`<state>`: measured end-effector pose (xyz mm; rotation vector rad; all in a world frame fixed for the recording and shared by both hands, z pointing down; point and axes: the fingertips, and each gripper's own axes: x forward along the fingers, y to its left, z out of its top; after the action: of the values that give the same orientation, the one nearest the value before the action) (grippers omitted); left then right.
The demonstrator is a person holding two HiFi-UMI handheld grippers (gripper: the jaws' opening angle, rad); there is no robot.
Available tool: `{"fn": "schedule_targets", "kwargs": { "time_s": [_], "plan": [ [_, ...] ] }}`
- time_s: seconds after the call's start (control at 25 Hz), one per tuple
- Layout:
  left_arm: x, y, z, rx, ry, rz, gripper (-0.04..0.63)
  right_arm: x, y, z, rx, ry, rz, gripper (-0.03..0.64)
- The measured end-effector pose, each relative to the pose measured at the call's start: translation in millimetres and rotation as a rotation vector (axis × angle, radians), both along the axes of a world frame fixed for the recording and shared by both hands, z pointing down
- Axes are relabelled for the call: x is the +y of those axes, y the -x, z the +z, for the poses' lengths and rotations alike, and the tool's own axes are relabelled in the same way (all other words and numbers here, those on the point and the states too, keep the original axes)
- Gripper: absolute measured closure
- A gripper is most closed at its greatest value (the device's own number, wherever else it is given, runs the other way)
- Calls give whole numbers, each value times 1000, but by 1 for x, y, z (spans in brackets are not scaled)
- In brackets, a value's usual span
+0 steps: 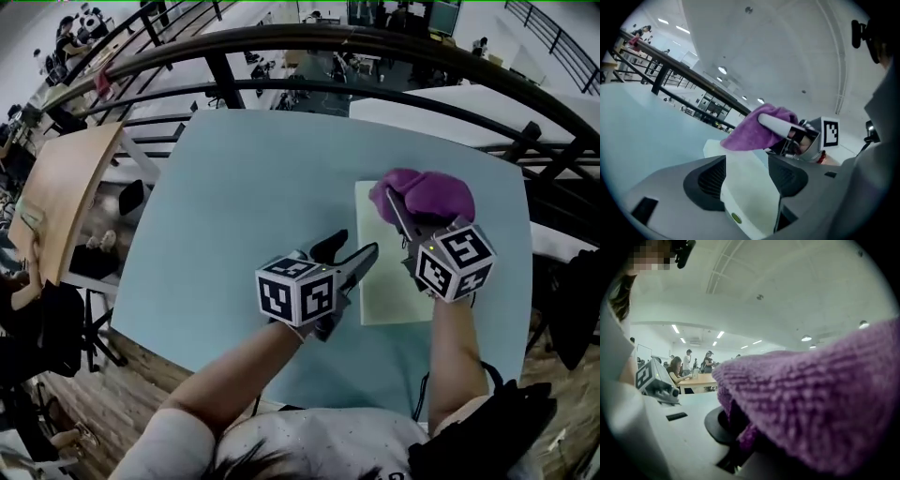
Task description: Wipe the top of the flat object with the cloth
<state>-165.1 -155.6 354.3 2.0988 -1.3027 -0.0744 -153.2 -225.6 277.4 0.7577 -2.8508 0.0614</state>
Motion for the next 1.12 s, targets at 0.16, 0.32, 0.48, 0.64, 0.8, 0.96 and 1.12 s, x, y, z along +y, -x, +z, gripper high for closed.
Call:
{"fn": "schedule_targets", "kwargs": {
  "time_s": [0.16, 0.32, 0.48, 0.64, 0.8, 0.96, 1.12],
  "plan": [
    [-43, -16, 57, -60, 122, 8, 324, -41, 21, 38, 55, 93, 1, 586],
    [-52, -16, 92, -89, 218, -16, 353, -51, 40, 89, 200, 148, 0, 586],
    [-51, -15, 111, -32, 253, -12, 356, -50, 50, 138, 454, 89, -70, 586],
    [-52, -18, 122, 49, 266, -34, 347, -60, 48, 157, 550, 33, -74, 586],
    [-53, -16, 122, 12, 238, -43, 347, -73, 32, 160, 594, 37, -24, 586],
    [-53, -16, 119, 17, 231, -45, 347, -94, -7, 159, 622, 51, 74, 588],
    [-54, -16, 116, 27, 237, -32, 347, -113, -55, 158, 632, 69, 168, 588]
  ]
}}
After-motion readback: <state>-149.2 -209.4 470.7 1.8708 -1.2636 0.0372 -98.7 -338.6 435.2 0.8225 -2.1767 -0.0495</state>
